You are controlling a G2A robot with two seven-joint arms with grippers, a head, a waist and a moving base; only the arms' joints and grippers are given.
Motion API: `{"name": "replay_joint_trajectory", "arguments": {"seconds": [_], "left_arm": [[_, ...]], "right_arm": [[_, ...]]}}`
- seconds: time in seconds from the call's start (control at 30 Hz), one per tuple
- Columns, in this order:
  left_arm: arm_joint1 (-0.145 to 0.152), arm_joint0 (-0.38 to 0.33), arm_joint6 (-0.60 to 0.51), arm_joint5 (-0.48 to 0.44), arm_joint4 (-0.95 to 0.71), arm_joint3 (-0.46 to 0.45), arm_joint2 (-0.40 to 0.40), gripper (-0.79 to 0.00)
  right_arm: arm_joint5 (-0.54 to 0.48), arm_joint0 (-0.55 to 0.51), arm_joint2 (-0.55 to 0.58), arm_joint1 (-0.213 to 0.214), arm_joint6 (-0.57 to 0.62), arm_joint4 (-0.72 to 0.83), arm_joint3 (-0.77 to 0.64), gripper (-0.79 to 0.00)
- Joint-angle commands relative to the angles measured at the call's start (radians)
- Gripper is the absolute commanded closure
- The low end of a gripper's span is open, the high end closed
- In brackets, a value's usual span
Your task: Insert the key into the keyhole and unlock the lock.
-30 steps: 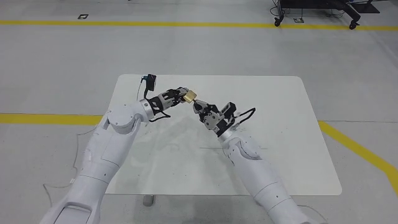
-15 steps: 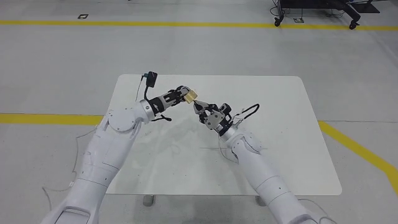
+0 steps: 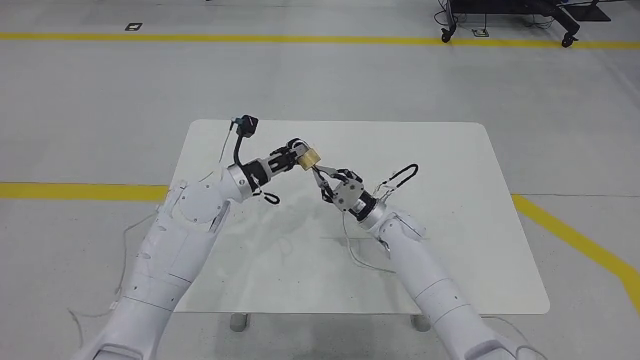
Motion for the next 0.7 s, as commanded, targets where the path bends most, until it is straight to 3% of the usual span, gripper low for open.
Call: {"name": "replay_joint_trajectory", "arguments": {"seconds": [0.0, 0.5, 0.63, 0.67], "left_arm": [[0.002, 0.008, 0.014, -0.009, 0.015, -0.009, -0.004, 0.0], [0.015, 0.051, 0.047, -0.054, 0.019, -0.061, -0.049, 0.0], [0.016, 0.056, 0.042, -0.054, 0.01, -0.064, -0.052, 0.0], [0.016, 0.057, 0.039, -0.053, -0.001, -0.064, -0.051, 0.0]], "right_arm": [[0.025, 0.003, -0.002, -0.001, 0.021, 0.022, 0.011, 0.0], [0.164, 0.04, -0.026, -0.007, 0.12, 0.129, 0.085, 0.0], [0.134, 0.05, -0.031, -0.005, 0.126, 0.103, 0.091, 0.0], [0.12, 0.052, -0.031, -0.004, 0.126, 0.093, 0.09, -0.043]]}}
